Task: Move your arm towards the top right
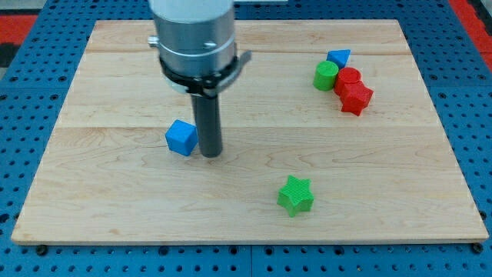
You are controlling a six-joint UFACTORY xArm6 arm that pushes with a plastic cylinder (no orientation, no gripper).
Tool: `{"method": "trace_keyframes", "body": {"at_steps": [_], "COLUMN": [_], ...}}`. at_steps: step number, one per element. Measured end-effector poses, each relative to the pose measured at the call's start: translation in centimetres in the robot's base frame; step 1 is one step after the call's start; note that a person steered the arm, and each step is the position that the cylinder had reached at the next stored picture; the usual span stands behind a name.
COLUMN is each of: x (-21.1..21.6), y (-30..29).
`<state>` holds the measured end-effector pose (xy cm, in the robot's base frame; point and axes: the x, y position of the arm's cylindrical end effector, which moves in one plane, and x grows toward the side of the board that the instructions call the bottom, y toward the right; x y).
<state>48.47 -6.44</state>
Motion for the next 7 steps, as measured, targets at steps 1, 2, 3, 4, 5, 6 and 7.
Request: {"method": "trace_keyframes", "body": {"at_steps": [1,2,3,4,5,6,7], "x": [-0.6,-1.1,-1.4,-4.4,-11.4,-18.2,-22.2], "y": [-4.4,-8.1,-8.3,-3.4,-2.1,-0.5,7.0]}}
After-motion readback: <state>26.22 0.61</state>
